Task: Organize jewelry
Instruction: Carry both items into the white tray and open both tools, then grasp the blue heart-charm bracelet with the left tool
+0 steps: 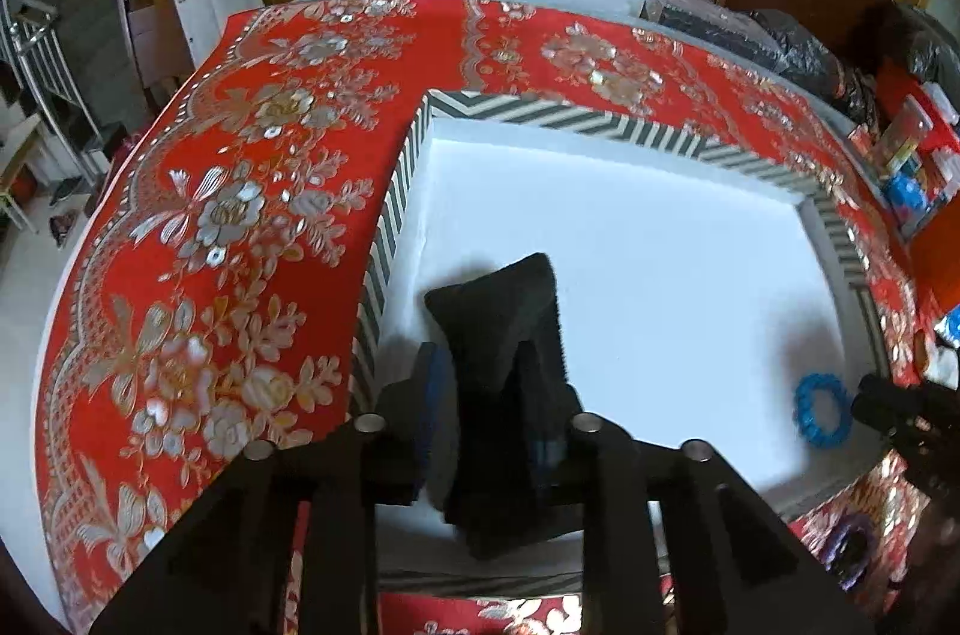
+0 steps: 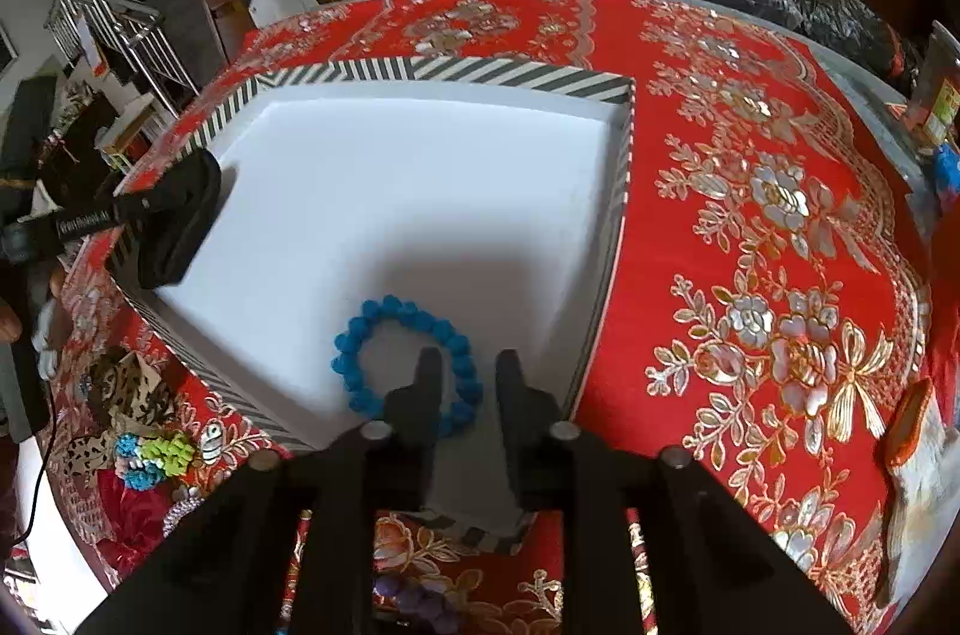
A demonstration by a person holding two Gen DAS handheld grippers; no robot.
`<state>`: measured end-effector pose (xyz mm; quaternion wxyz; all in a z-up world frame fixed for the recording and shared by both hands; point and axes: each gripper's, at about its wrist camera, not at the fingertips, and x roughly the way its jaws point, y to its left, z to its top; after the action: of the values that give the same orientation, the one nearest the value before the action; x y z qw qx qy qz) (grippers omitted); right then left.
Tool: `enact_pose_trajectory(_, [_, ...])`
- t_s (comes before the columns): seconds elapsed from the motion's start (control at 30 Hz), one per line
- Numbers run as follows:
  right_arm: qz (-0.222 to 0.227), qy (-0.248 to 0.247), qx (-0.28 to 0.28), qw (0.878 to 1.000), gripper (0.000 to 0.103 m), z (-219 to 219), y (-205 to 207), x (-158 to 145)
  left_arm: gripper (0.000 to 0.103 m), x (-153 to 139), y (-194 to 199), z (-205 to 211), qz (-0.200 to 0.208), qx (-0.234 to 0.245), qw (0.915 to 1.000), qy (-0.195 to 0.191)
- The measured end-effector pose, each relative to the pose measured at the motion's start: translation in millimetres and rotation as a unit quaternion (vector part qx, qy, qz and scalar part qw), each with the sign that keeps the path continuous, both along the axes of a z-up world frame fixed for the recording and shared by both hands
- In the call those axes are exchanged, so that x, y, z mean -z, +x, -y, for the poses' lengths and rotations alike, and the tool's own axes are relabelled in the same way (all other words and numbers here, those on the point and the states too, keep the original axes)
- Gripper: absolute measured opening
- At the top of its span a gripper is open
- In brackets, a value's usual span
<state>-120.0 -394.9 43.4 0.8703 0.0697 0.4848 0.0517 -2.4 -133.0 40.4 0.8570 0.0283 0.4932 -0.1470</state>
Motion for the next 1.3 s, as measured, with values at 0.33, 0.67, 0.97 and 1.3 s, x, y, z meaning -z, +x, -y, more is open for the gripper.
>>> enact_pose_trajectory(0.33, [0.018,0.007,0.008,1.0,0.041,4.6,-12.6,-9.3,0.026,-12.9,-21.0,-0.2,0.029,0.007,0.9993,0.024])
enact_pose_trajectory(0.67, [0.052,0.025,0.007,0.998,0.057,-13.2,-34.3,-42.7,0.028,-54.0,-49.3,-7.2,0.076,0.004,0.997,0.016])
enact_pose_trajectory(0.97, [0.068,0.008,-0.014,0.998,0.061,-35.6,-74.5,-65.5,0.028,-79.1,-90.8,-34.0,0.062,-0.003,0.9974,-0.036])
enact_pose_trajectory(1.3, [0.071,0.031,-0.03,0.997,0.063,-52.6,-109.9,-67.8,0.028,-74.0,-142.4,-58.0,0.039,0.0,0.998,-0.049])
